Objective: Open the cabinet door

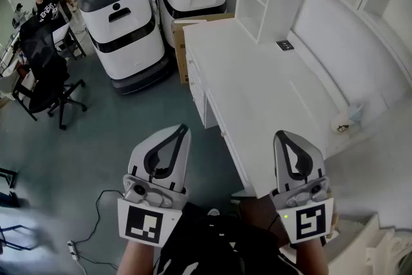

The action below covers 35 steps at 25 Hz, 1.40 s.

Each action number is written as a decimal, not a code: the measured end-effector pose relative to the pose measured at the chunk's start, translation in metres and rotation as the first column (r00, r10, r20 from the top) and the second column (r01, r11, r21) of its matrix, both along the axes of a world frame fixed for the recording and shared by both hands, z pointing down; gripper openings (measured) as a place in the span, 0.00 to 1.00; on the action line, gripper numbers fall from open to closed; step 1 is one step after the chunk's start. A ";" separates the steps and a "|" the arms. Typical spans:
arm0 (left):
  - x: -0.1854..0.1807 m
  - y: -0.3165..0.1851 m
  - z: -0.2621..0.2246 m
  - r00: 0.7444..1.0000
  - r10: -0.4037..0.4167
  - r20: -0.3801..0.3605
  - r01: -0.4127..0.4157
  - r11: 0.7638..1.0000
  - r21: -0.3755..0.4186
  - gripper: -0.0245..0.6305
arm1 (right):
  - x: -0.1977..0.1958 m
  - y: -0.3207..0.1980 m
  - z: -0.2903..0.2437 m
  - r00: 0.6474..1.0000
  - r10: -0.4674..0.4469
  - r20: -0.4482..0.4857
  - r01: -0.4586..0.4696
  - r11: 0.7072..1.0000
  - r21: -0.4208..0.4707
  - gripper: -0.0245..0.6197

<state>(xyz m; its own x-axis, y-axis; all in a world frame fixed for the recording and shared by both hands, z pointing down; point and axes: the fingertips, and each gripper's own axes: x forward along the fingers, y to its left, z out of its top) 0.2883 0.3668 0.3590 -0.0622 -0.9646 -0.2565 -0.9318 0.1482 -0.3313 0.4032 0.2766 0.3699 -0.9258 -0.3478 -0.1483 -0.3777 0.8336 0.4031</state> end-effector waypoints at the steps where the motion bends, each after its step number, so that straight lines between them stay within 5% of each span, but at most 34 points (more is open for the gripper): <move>1: 0.001 0.000 0.000 1.000 0.000 0.000 0.000 1.000 0.000 0.04 | 0.000 0.000 -0.001 1.000 0.000 0.000 0.000 1.000 0.000 0.04; 19: 0.013 0.012 0.000 0.999 -0.041 0.024 0.041 0.999 -0.019 0.04 | 0.005 -0.001 -0.004 0.998 -0.043 0.043 0.044 0.999 -0.031 0.04; 35: -0.034 -0.011 -0.005 1.000 -0.008 0.024 0.008 1.000 -0.004 0.04 | -0.036 -0.020 -0.006 0.999 -0.006 0.032 0.006 1.000 -0.024 0.04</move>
<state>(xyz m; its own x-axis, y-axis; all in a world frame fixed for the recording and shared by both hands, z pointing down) 0.2540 0.3553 0.3543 -0.0636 -0.9651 -0.2541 -0.9224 0.1540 -0.3543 0.3670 0.2563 0.3634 -0.9228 -0.3462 -0.1694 -0.3851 0.8452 0.3706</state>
